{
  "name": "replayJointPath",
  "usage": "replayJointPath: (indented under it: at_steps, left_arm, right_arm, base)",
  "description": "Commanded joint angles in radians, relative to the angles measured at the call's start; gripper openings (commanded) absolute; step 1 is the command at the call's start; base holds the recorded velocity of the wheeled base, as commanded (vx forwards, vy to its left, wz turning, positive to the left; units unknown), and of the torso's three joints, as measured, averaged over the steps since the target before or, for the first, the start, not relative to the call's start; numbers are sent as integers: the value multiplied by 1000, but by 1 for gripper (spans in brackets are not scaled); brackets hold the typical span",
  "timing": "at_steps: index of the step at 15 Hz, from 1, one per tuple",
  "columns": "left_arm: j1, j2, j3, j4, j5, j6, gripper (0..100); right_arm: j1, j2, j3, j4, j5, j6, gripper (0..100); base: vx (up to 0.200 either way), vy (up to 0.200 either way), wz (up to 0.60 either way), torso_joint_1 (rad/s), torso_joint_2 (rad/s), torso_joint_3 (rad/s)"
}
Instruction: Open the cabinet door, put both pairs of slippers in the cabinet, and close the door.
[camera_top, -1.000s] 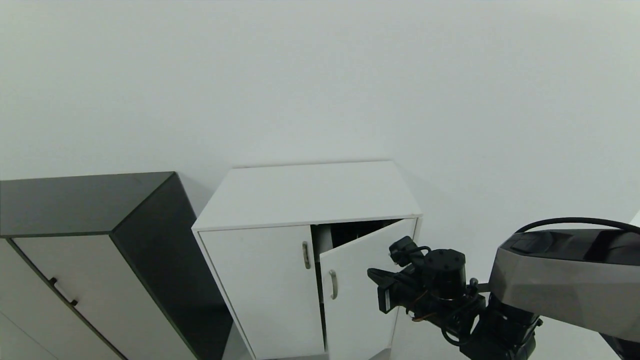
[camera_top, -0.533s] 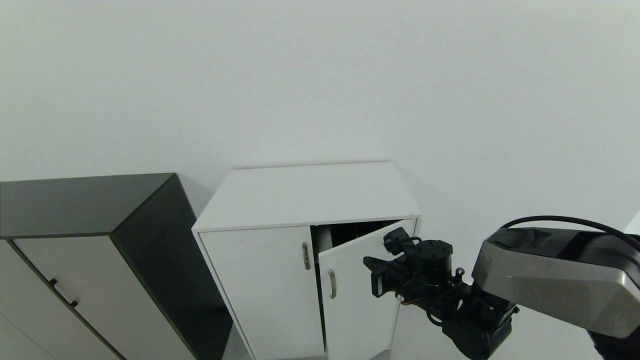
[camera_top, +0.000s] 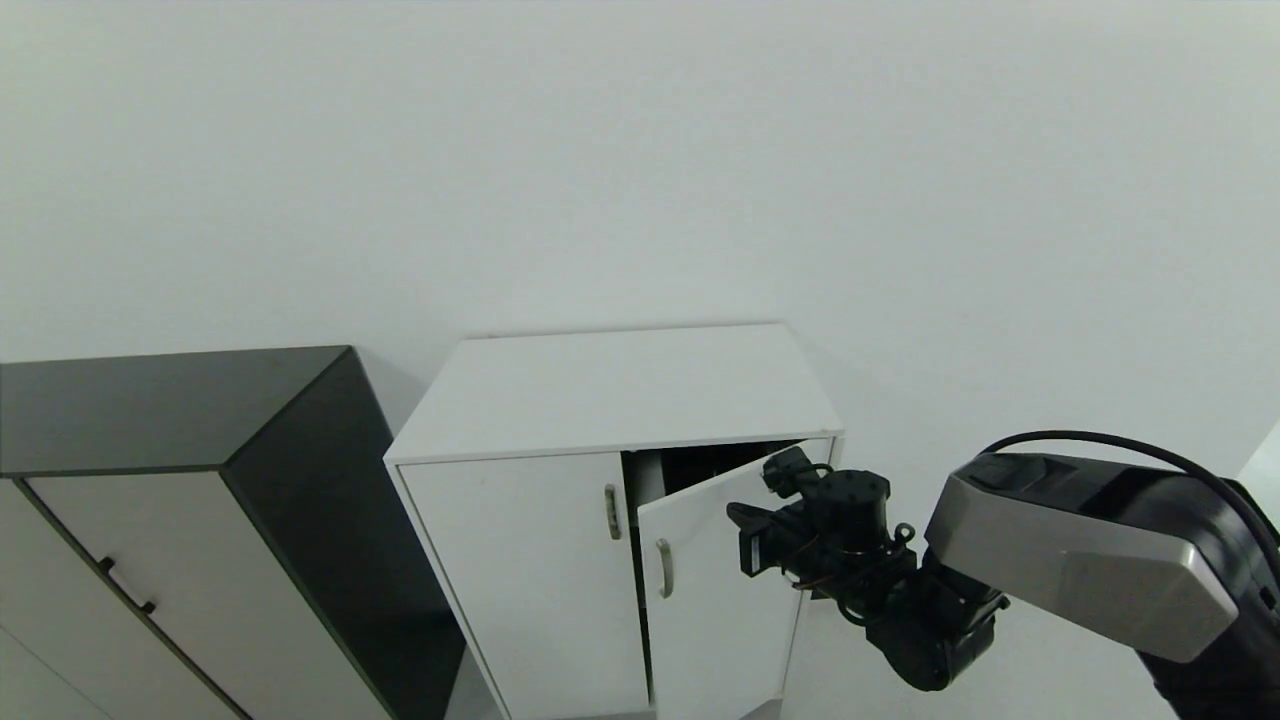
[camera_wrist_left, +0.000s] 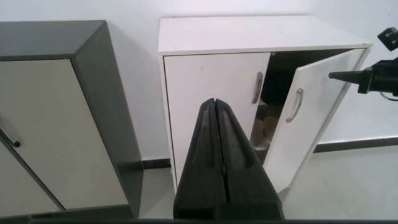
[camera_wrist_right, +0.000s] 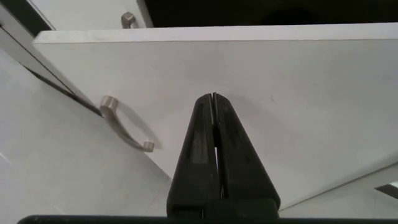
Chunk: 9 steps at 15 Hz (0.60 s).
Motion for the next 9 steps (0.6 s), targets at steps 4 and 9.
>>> replayJointPath:
  at_steps: [4,9]
  left_arm:
    - [0,0,0,0,0,0,0]
    - [0,0,0,0,0,0,0]
  right_arm:
    - [-28,59,-85,48,0,0,0]
    - [-52,104,-163,97,0,0,0]
  base:
    - [0,0,0,0,0,0]
    - [0,0,0,0,0,0]
